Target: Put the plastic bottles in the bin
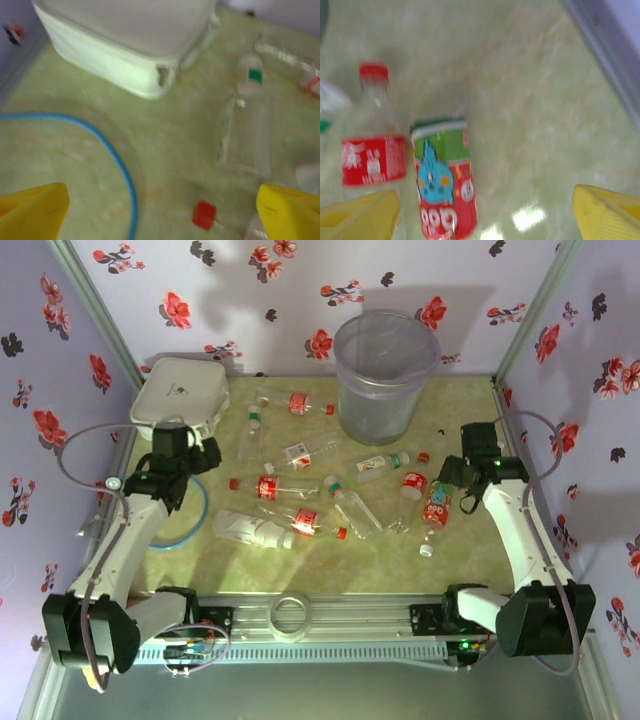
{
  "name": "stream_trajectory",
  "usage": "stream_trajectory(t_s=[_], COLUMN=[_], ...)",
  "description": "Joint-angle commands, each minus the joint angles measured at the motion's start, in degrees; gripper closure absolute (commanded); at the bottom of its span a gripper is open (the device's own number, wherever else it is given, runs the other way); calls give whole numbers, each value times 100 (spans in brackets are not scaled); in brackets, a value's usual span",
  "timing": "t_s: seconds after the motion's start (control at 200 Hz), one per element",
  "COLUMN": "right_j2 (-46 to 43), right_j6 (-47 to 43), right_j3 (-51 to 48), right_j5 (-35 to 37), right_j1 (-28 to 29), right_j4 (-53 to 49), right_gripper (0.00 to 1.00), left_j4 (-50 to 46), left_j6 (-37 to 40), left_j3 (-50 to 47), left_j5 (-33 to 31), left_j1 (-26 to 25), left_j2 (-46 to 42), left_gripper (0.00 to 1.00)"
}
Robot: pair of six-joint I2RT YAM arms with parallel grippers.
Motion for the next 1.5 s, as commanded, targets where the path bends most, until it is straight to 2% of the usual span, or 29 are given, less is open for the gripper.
stream_trajectory(t_s=[0.0, 0.17, 0.555, 0.68, 0.9, 1.195, 1.29, 1.495], right_j2=[181, 647, 1429, 1678, 1773, 2188, 2074, 1079], right_j6=[284, 381, 281, 227, 144, 121, 120, -11], right_j3=[-289, -562, -1079, -1111, -1097, -1139, -1071, -445], right_j5=[-672, -1349, -1327, -1335, -1221, -1285, -1232, -775], right_j1=[39, 86, 69, 47, -14, -93, -93, -148], right_j4=[-613, -174, 697, 851, 977, 1179, 1050, 119], right_gripper=[14, 24, 31, 36, 42, 41, 47, 49], left_j4=[-361, -227, 127, 105, 160, 332, 315, 376], left_j6=[-447, -579, -773, -773, -834, -917, -894, -923], left_j3=[200, 308, 201, 277, 343, 416, 422, 447], left_j5=[227, 352, 537, 582, 705, 930, 921, 986], left_j1=[-365, -632, -713, -758, -813, -845, -847, -849], left_j2=[283, 637, 735, 753, 811, 936, 934, 1019], left_gripper=[4, 3, 3, 3, 3, 3, 3, 3])
